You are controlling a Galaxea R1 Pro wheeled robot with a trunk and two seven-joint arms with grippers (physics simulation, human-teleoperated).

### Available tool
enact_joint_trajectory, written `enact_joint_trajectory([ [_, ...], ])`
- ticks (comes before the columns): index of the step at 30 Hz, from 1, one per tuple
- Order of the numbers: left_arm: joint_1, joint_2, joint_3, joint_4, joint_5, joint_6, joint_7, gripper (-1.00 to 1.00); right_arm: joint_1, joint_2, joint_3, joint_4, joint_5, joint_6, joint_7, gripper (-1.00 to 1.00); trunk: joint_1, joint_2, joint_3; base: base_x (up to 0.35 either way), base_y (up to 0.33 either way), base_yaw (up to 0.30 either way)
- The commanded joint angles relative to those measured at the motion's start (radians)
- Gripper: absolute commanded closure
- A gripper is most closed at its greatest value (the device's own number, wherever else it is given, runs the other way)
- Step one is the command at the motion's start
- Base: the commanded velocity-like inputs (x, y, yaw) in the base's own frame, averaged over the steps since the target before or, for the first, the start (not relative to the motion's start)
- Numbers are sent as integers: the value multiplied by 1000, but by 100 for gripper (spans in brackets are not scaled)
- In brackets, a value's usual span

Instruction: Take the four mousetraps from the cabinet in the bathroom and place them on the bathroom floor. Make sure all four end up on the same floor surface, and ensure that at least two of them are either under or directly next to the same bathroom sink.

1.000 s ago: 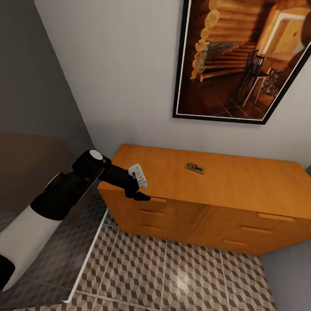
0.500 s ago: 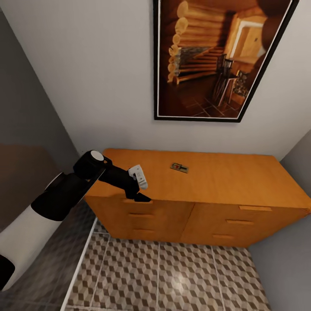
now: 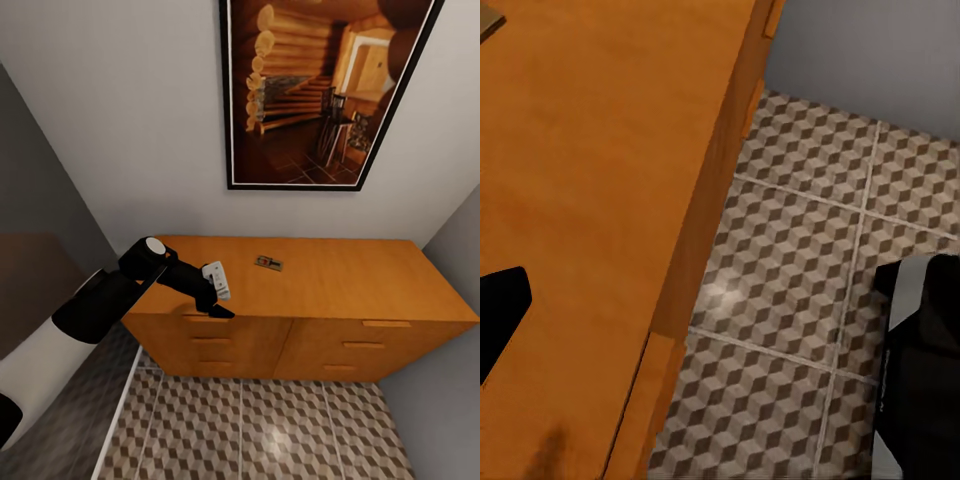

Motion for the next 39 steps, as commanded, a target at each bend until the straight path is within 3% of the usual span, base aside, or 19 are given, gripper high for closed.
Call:
enact_joint_trajectory([
  [1,-1,0,-4,0,-9,7,-8,-100,-1,0,-2,0,6,-2,-8,100,1,-2,-2,207,0,-1],
  [22,-1,-8,-48,31,-10,3,-8,-100,-1,14,-2,0,7,-2,-8,100,1,-2,-2,167,0,0],
  [39,-1,-20,-64,39,-10,2,-8,-100,-1,14,-2,1,7,-2,-7,100,1,-2,-2,13,0,-11],
])
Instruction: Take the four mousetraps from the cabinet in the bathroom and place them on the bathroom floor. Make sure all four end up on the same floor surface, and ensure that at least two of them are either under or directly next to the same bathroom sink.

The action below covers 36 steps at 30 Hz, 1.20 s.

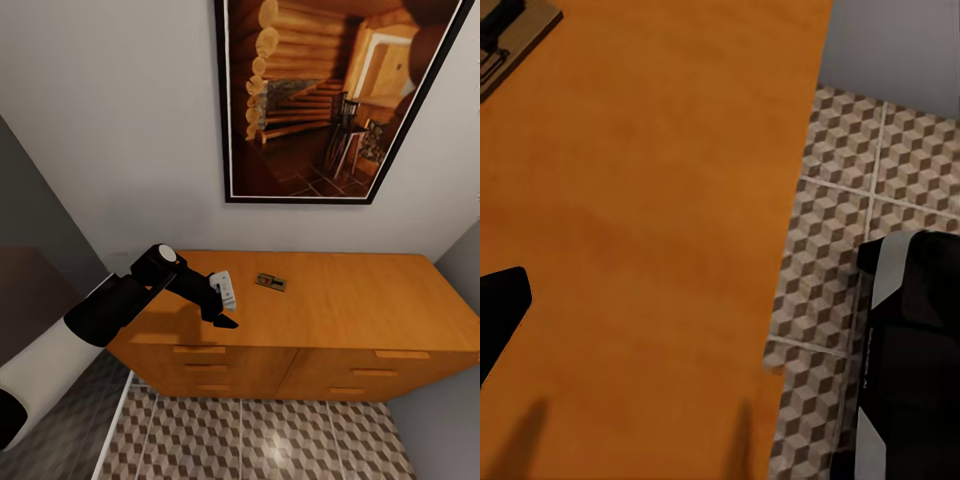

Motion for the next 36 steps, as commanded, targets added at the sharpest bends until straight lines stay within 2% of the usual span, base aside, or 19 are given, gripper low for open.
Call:
enact_joint_trajectory([
  [1,-1,0,-1,-1,-8,7,-8,-100,-1,0,-2,0,6,-3,-8,100,1,-2,-2,0,0,-150],
  [16,-1,0,-3,0,-8,7,-9,-100,-1,0,-2,0,6,-3,-9,100,1,-2,-2,0,0,-203],
  [19,-1,0,-3,1,-7,-2,-9,-100,-1,0,-2,0,6,-3,-9,100,1,-2,-2,0,0,-53],
  [25,-1,-1,-3,22,-4,-62,-11,-100,-1,1,-2,1,6,-3,-9,100,1,-2,-2,0,0,-9],
  [36,-1,-1,-3,41,-4,-72,-11,-100,-1,0,-2,1,6,-3,-9,100,1,-2,-2,28,0,0],
])
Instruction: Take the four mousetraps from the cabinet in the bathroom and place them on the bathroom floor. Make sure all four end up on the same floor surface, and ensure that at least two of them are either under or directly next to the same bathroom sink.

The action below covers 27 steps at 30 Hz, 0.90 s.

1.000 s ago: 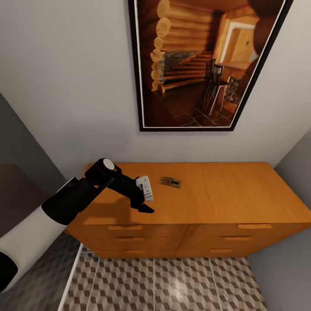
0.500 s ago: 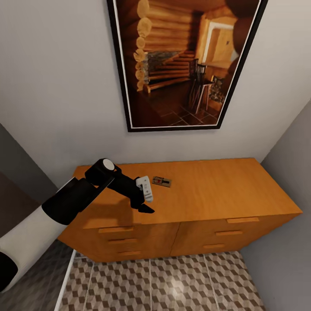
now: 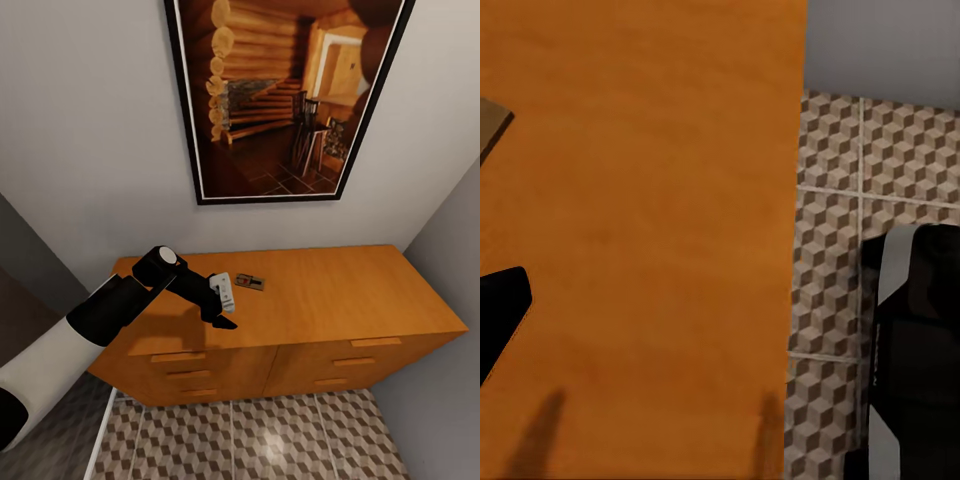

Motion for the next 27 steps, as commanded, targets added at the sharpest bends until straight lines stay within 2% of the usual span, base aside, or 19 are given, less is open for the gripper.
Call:
enact_joint_trajectory([
  [1,-1,0,-1,-1,-7,8,-7,-100,-1,0,-2,0,6,-2,-8,100,1,-2,-2,103,0,0],
  [6,-1,0,-2,7,-7,8,-7,-100,-1,0,-2,0,6,-2,-8,100,1,-2,-2,115,0,0],
  [11,-1,-5,-31,28,-7,6,-5,-100,-1,1,-2,0,6,-2,-8,100,1,-2,-2,124,0,0],
  [27,-1,-15,-40,39,-8,6,-5,-100,-1,2,-1,0,7,-2,-8,100,1,-2,-2,134,0,0],
])
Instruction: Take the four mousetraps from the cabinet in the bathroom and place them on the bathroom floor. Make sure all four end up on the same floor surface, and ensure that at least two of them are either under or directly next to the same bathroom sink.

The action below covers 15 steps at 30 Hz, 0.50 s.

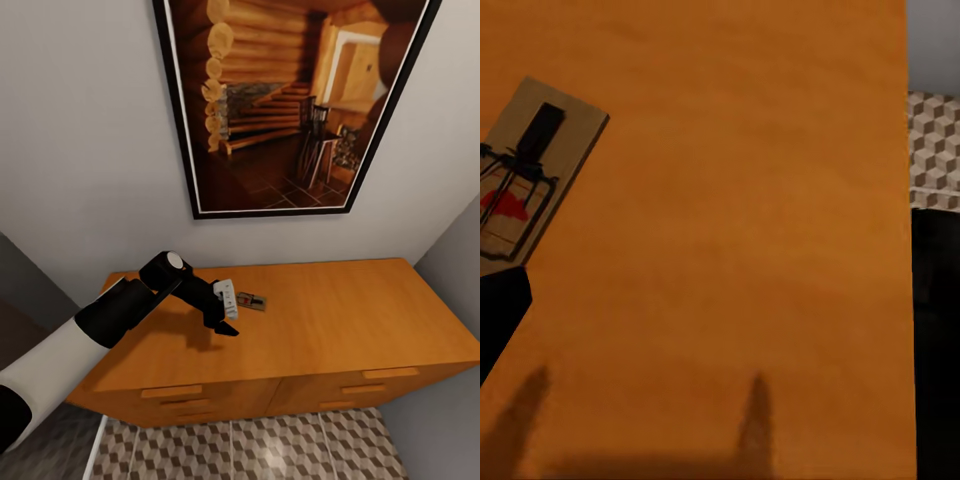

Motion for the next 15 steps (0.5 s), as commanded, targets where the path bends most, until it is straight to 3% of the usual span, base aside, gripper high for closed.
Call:
enact_joint_trajectory([
  [1,-1,0,-2,-1,-6,8,-7,-100,-1,0,-2,0,6,-2,-8,100,1,-2,-2,146,0,0],
  [15,-1,0,-5,-1,-6,7,-7,-100,-1,0,-2,0,7,-2,-8,100,1,-2,-2,119,0,0],
])
